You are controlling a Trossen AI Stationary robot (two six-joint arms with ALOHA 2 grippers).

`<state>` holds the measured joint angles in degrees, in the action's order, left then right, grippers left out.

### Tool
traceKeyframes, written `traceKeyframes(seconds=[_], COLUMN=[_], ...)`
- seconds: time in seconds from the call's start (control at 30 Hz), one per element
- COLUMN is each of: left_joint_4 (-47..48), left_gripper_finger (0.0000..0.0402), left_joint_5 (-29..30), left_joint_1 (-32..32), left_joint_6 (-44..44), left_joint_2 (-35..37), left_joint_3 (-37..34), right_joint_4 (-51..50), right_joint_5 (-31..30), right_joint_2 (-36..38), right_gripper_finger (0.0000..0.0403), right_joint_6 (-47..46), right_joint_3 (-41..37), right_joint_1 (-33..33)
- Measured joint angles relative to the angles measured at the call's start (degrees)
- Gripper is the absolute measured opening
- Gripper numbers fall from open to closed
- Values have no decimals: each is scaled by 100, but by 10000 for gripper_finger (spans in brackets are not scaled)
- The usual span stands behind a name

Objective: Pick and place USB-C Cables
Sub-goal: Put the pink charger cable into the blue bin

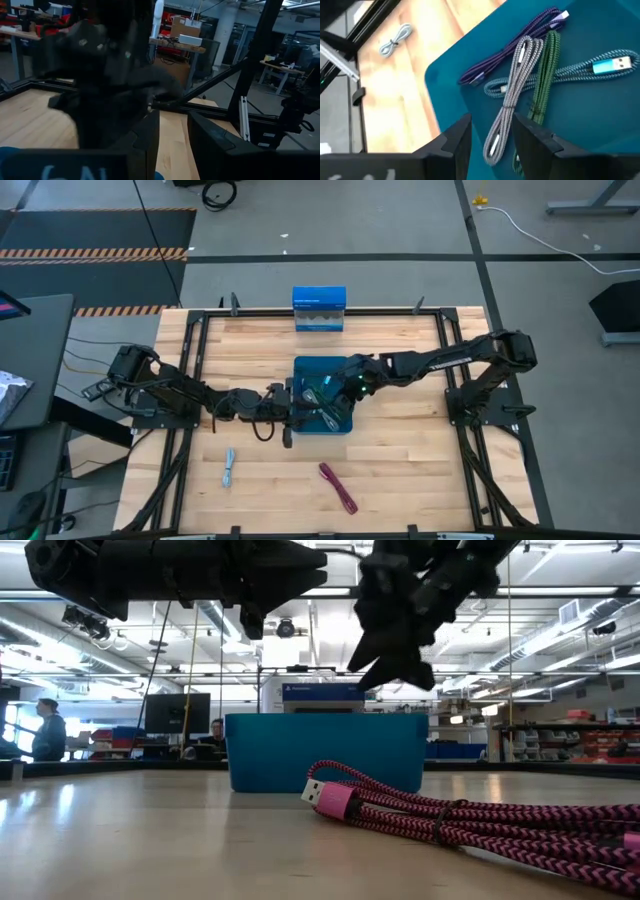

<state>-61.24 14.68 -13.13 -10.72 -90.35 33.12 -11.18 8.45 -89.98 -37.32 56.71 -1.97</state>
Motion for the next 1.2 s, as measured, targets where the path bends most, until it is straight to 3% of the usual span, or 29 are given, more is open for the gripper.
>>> traceKeyframes(seconds=[0.13, 0.33, 0.9, 1.0, 1.2], left_joint_4=[-35, -58, -820, -1279, -2099], left_gripper_finger=[107, 107, 107, 107, 107], left_joint_5=[4, 4, -32, -558, -2335], left_joint_1=[0, 1, -107, -103, -189], left_joint_6=[-2, -22, -175, -271, -870], left_joint_2=[0, 0, 0, 0, 0], left_joint_3=[0, 0, -2, -2, -2], right_joint_4=[-294, -661, -698, -662, -370], right_joint_5=[-61, -1032, -2686, -2933, -3294], right_joint_2=[324, 685, 742, 696, 537], right_gripper_finger=[146, 146, 146, 146, 146], right_joint_6=[181, 454, -456, -463, -467], right_joint_3=[0, 0, 0, 4, 4], right_joint_1=[232, 917, 2542, 2846, 3378])
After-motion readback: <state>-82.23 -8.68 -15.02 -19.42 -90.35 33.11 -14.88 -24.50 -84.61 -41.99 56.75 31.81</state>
